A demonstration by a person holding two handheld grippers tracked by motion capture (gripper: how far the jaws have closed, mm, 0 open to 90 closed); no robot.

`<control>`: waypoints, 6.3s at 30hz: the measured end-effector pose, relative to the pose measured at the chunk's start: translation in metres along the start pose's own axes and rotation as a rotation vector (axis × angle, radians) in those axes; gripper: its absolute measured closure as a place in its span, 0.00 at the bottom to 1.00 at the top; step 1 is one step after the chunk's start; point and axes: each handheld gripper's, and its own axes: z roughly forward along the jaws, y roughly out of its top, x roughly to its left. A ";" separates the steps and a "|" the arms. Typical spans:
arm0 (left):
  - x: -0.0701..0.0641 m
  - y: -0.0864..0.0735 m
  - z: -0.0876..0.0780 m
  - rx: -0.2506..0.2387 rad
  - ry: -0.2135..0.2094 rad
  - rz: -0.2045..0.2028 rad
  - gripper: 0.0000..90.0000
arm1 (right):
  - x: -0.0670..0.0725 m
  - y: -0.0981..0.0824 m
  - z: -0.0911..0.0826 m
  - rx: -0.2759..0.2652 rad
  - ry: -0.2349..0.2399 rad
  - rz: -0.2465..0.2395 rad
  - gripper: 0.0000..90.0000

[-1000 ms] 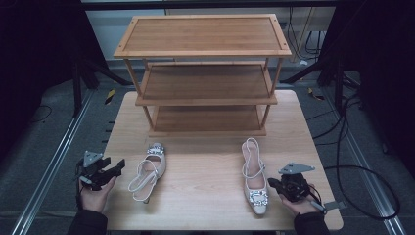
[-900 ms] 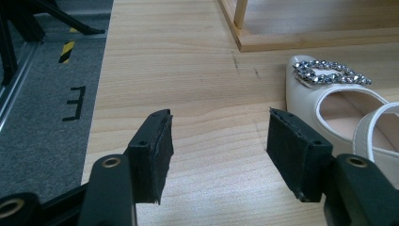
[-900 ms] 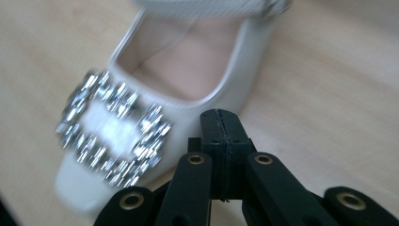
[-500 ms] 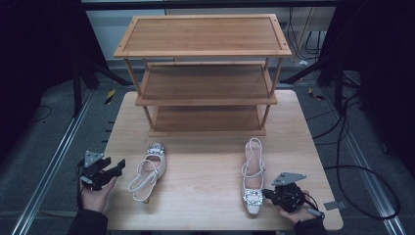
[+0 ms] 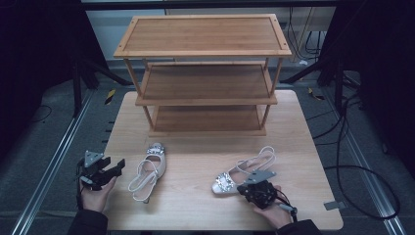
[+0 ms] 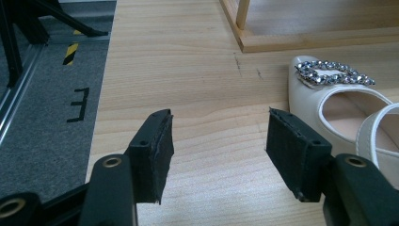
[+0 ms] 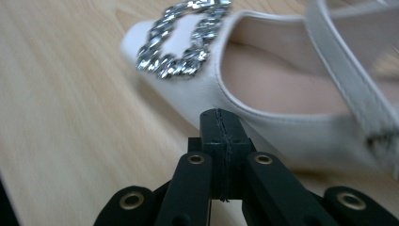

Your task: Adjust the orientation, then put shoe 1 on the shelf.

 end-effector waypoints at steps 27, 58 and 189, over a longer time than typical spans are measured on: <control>0.004 -0.001 0.001 0.001 0.006 -0.001 0.45 | -0.017 0.038 -0.048 -0.361 -0.149 0.110 0.63; 0.002 -0.002 0.002 0.012 -0.005 0.003 0.47 | -0.053 -0.048 -0.060 -0.092 -0.160 0.128 1.00; 0.004 -0.002 0.005 0.018 -0.002 0.011 0.46 | -0.061 0.077 0.070 -0.282 -0.268 0.316 0.39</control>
